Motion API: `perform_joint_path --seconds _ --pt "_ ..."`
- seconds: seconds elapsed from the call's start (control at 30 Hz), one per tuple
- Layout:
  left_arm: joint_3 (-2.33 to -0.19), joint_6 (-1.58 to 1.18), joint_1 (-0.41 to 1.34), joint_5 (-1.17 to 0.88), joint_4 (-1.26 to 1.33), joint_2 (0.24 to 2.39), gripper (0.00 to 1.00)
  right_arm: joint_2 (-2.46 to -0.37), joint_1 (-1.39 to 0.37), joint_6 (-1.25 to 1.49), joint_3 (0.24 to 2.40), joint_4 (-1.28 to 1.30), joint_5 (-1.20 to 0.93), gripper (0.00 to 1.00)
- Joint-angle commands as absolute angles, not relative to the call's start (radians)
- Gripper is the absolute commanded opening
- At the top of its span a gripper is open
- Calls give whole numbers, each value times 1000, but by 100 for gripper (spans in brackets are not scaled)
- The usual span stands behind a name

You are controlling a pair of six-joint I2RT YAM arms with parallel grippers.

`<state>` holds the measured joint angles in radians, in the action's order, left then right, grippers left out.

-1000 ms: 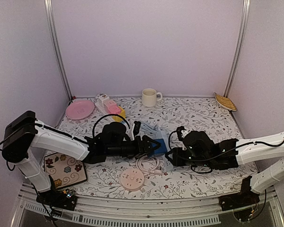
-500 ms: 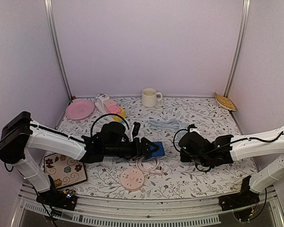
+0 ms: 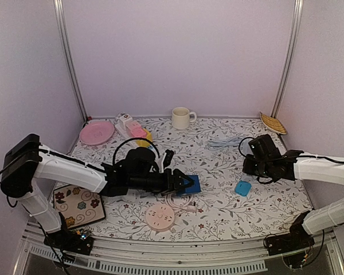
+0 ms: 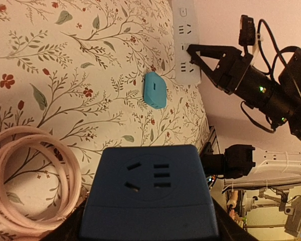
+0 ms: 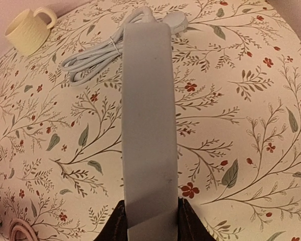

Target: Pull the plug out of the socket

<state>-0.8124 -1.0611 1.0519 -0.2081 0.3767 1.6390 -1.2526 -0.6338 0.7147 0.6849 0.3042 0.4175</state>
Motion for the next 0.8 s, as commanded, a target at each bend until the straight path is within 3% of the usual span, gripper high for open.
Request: perform_joint_path --seconds 0.0,0.23,0.77 --pt "-925 -1000 1055 -252 343 1715 0 -1209 -468 625 648 201 274 4" --pt "-1141 -950 1056 -307 261 1904 0 -1205 -278 605 554 132 87 5" --pt "-1297 -959 1077 -382 234 2137 5 -1115 -252 611 453 111 31 39"
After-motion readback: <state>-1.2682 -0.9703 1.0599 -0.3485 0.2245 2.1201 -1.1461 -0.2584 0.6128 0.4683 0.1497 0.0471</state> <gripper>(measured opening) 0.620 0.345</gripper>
